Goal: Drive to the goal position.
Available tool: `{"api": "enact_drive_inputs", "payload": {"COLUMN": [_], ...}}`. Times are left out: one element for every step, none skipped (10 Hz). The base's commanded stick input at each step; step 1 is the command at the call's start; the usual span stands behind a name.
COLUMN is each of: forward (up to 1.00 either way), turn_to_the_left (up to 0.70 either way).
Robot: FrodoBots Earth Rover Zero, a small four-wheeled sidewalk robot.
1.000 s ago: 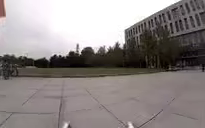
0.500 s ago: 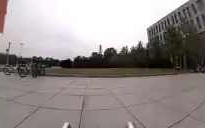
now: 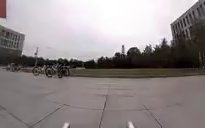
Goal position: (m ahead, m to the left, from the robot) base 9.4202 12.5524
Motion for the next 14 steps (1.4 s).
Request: {"api": "enact_drive_inputs", "payload": {"forward": [0.0,0.0,0.0,0.0,0.0,0.0,0.0,0.0,0.0,0.0,0.0,0.0,0.0,0.0], "turn_to_the_left": [0.85,0.85,0.85,0.85,0.85,0.85,0.85,0.85,0.85,0.85,0.85,0.85,0.85,0.65]}}
